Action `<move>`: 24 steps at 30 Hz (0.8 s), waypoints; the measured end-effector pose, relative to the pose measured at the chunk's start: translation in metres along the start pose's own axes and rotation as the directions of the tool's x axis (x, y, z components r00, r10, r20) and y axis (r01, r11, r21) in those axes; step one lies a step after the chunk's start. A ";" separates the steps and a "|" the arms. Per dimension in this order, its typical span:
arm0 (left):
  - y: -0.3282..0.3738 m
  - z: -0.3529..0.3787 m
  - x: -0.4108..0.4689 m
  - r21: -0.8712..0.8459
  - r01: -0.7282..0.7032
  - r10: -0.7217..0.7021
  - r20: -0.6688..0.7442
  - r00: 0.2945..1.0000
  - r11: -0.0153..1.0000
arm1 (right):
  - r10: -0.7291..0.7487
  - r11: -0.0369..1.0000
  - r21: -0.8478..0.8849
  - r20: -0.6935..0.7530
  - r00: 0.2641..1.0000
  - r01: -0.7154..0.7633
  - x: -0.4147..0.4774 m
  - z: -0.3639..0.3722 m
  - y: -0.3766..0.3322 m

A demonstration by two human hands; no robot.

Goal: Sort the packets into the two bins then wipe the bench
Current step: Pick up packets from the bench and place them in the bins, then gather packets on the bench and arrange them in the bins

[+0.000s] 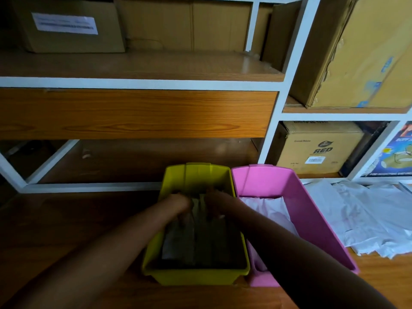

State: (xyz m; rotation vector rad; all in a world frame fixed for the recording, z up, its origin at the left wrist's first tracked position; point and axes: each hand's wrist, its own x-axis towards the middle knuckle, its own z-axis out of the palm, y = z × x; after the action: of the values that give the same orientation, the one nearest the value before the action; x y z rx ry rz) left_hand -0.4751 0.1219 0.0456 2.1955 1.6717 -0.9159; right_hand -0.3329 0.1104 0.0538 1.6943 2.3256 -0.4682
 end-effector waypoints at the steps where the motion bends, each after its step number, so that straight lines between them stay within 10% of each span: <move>1: -0.002 -0.005 -0.005 0.002 -0.031 0.031 -0.019 0.999 1.000 | -0.010 0.999 0.031 -0.015 1.000 0.010 -0.003 -0.009 0.000; 8: 0.016 -0.011 -0.078 -0.459 -0.362 -0.058 -0.679 0.732 0.811 | -0.032 0.915 0.330 -0.511 0.859 0.230 -0.110 -0.029 0.028; 13: 0.113 0.007 -0.142 -0.574 -0.693 -0.239 -0.817 0.525 0.437 | 0.118 0.862 0.415 -0.722 0.682 0.291 -0.219 -0.001 0.074; 18: 0.229 0.022 -0.195 -0.393 -0.789 -0.229 -0.919 0.321 0.472 | 0.274 0.819 0.503 -0.765 0.583 0.276 -0.320 0.049 0.125; 24: 0.338 0.061 -0.216 -0.370 -0.873 -0.226 -0.924 0.309 0.318 | 0.439 0.761 0.616 -0.721 0.537 0.205 -0.409 0.115 0.185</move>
State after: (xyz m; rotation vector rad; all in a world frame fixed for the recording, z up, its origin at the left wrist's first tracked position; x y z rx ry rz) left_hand -0.2138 -0.1881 0.0665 1.9561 1.0421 1.4467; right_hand -0.0317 -0.2410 0.0740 2.9784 2.7949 -0.5326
